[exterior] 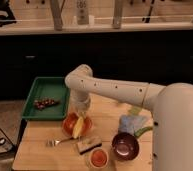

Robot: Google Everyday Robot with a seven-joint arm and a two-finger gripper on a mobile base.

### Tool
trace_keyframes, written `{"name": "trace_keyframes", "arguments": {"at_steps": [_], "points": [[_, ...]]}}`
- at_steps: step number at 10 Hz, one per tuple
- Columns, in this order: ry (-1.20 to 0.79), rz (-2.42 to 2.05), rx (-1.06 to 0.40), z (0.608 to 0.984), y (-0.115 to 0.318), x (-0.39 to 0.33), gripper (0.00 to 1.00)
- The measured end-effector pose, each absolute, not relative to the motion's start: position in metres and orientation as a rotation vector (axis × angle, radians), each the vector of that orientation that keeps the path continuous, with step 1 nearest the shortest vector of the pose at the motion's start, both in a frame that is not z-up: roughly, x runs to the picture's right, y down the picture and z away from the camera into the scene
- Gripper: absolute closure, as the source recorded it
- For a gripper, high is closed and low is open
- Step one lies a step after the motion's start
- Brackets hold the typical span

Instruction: Place banana in red bowl

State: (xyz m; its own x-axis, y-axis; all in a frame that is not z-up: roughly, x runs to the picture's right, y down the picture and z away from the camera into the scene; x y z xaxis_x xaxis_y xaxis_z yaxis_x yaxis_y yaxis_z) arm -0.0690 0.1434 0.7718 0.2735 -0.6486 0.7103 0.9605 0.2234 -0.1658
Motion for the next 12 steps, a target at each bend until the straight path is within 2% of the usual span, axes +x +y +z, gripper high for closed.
{"name": "trace_keyframes", "arguments": {"at_steps": [12], "points": [[-0.6,-1.246,-0.653,0.7735,0.1422,-0.069,0.95]]}}
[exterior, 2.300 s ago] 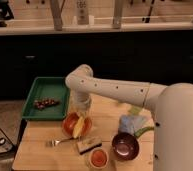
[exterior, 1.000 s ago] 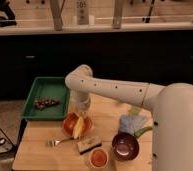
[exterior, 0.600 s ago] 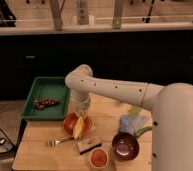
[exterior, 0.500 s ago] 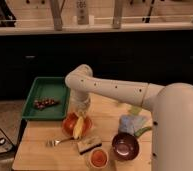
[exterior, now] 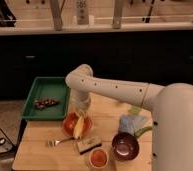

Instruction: Place banana in red bowl

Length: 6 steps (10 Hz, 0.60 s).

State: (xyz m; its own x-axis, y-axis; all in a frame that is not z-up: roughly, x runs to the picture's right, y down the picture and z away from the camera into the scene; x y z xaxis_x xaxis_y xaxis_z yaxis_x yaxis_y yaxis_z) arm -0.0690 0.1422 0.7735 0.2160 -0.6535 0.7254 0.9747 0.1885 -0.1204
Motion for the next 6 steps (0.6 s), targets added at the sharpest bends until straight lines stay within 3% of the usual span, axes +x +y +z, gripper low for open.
{"name": "trace_keyframes", "arguments": {"at_steps": [6], "points": [[-0.615,-1.275,-0.649,0.7737,0.1413,-0.0697,0.95]]}}
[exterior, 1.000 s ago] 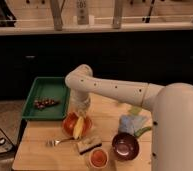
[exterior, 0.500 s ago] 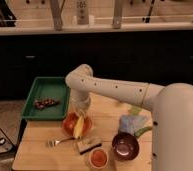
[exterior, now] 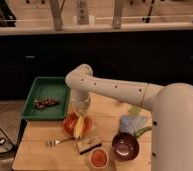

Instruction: Place banana in red bowl

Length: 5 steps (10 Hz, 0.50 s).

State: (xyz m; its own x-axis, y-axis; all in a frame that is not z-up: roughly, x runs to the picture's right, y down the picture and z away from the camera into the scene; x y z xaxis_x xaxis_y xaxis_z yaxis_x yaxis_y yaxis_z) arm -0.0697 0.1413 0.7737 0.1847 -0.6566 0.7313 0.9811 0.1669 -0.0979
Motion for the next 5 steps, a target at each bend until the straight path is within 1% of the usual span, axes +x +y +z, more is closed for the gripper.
{"name": "trace_keyframes", "arguments": {"at_steps": [5], "points": [[-0.621,-1.294,-0.644,0.7735,0.141,-0.0697,0.95]]}}
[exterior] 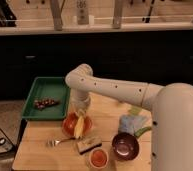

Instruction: Place banana in red bowl

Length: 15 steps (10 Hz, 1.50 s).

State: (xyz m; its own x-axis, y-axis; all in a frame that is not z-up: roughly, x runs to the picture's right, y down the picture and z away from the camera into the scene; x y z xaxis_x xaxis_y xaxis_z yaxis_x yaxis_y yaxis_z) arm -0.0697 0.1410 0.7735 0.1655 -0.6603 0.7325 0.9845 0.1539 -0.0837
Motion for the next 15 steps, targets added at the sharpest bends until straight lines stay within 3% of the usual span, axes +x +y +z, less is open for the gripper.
{"name": "trace_keyframes", "arguments": {"at_steps": [15], "points": [[-0.651,-1.338,-0.62,0.7736,0.138,-0.0693,0.95]]}}
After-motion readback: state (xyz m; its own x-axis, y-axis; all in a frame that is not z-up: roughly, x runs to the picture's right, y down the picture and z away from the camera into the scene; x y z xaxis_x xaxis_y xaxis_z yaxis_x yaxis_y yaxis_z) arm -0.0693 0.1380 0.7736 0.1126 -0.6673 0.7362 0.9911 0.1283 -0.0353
